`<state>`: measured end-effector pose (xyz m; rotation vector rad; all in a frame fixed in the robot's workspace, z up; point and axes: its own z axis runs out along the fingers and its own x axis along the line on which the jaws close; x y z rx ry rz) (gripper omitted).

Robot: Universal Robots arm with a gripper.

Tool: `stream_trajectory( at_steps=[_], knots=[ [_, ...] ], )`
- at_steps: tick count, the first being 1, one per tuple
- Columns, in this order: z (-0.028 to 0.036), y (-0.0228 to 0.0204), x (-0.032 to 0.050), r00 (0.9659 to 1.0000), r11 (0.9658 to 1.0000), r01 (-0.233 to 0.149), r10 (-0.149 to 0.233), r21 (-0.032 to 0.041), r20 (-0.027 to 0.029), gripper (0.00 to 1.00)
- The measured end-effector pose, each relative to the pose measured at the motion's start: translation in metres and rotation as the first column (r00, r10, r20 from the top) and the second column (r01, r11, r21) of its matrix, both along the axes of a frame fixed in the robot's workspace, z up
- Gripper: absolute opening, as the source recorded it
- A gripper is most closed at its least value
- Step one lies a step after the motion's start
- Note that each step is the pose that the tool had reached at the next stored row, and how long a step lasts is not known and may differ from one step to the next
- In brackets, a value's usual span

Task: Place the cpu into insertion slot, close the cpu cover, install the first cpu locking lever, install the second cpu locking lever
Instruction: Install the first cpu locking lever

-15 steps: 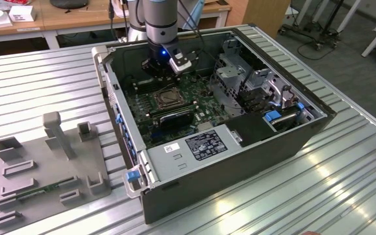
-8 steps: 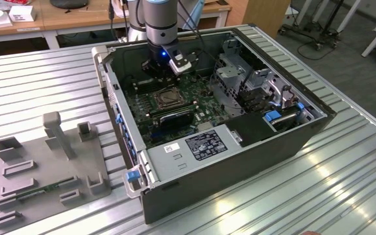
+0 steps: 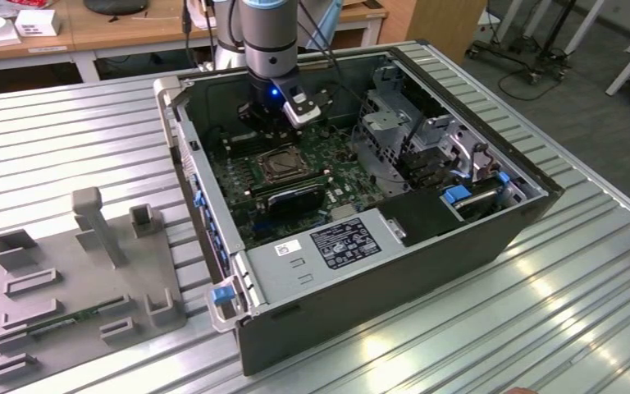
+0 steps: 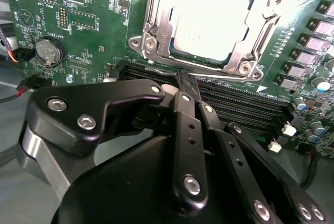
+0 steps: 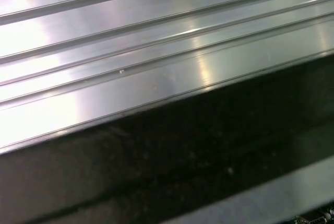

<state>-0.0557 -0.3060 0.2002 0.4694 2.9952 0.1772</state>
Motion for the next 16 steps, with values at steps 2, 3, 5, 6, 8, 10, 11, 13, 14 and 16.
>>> stream_trajectory(
  at_steps=[2,3,5,6,8,10,11,13,14,16],
  knots=[
    [-0.0007,-0.0001,0.0001,1.0000,1.0000,0.002,-0.002,0.0000,-0.0001,0.11],
    [-0.0011,-0.0001,0.0001,1.0000,1.0000,0.003,-0.003,0.0000,-0.0001,0.11],
    [-0.0017,-0.0003,0.0002,1.0000,1.0000,0.005,-0.005,0.0001,0.0000,0.11],
    [-0.0020,-0.0003,0.0002,1.0000,1.0000,0.006,-0.006,0.0001,0.0000,0.11],
    [-0.0023,-0.0006,0.0003,1.0000,1.0000,0.007,-0.007,0.0001,0.0000,0.11],
    [-0.0025,-0.0015,0.0003,1.0000,1.0000,0.008,-0.008,0.0001,0.0000,0.11],
    [-0.0025,-0.0021,0.0002,1.0000,1.0000,0.009,-0.009,0.0001,0.0000,0.11],
    [-0.0027,-0.0036,0.0003,1.0000,1.0000,0.010,-0.010,0.0001,0.0000,0.11],
    [-0.0028,-0.0043,0.0002,1.0000,1.0000,0.010,-0.010,0.0001,-0.0001,0.11],
    [-0.0031,-0.0054,0.0003,0.9999,0.9999,0.010,-0.010,0.0002,0.0000,0.11]
  ],
)
